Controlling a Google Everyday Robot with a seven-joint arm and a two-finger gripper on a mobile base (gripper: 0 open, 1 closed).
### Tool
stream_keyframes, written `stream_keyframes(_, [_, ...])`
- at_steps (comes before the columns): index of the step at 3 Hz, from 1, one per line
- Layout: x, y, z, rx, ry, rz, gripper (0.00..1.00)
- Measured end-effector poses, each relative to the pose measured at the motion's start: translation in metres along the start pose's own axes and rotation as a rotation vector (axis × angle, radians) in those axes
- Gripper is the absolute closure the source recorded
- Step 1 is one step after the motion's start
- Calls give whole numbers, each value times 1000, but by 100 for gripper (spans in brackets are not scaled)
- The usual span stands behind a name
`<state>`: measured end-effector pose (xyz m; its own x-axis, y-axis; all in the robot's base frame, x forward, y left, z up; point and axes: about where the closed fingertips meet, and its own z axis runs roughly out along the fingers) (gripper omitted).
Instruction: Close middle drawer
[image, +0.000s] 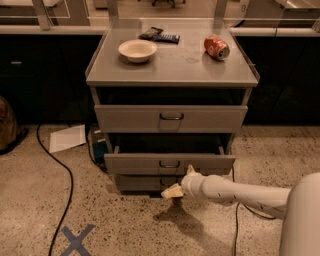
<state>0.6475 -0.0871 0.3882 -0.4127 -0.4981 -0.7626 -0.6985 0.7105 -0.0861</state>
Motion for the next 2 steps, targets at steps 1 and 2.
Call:
stream_keyframes(1, [-9, -29, 0, 35, -24, -4, 0])
stream_keyframes(2, [-9, -29, 0, 35, -24, -4, 0])
